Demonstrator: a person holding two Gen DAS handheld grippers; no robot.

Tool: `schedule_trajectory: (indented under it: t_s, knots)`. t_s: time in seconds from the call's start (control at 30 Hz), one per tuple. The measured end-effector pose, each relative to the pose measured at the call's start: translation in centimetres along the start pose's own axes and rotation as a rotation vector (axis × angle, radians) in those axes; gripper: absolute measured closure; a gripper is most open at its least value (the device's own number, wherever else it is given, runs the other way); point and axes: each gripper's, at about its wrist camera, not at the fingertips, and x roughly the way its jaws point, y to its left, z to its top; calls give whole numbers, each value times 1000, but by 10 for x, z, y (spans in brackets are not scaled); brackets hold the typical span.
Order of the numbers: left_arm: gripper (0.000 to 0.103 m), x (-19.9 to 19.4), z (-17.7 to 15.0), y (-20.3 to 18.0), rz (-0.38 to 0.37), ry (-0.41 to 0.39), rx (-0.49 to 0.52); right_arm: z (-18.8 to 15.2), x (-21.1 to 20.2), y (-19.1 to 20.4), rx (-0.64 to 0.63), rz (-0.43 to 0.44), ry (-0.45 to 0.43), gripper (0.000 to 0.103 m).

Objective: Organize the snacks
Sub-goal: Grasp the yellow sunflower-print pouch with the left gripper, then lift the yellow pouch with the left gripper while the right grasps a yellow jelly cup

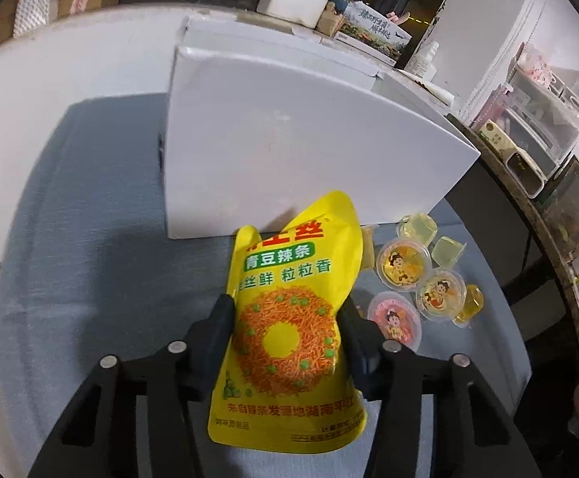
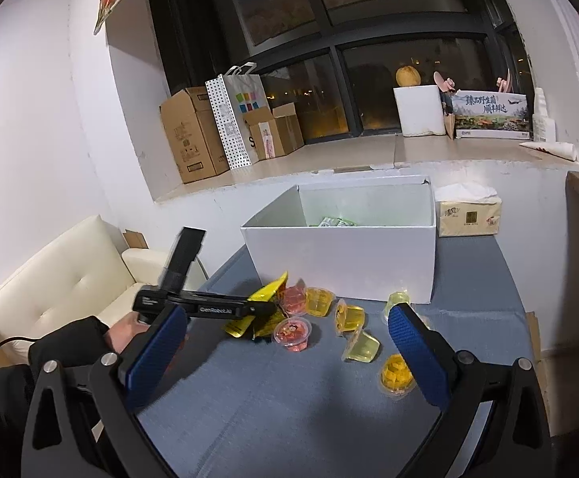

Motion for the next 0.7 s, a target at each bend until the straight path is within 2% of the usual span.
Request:
schedule_trajectory:
  t_s: [0.07, 0.17, 0.27, 0.33, 0.4, 0.5, 0.6, 0.7]
  knots:
    - [49, -10, -4, -5, 4, -22, 13, -2, 2, -2, 6, -8, 10, 0]
    - [49, -36, -12, -16, 51, -74, 24, -5, 10, -9, 14, -3, 46, 0]
    - [49, -71, -27, -34, 106, -145, 57, -10, 34, -19, 1, -35, 132, 0]
    - [49, -91, -36, -41, 95, -175, 45, -14, 58, -22, -54, -10, 192, 0]
    - [49, -105, -46, -46, 89, -196, 33, -18, 83, -25, -108, -34, 241, 0]
    - [49, -117, -57, -51, 76, -213, 23, -21, 122, -37, -81, -25, 337, 0]
    - [49, -120, -63, -56, 73, -215, 25, -24, 145, -49, -50, -74, 383, 8]
    - [49, -120, -65, -58, 66, -212, 26, -28, 162, -62, 6, -103, 441, 29]
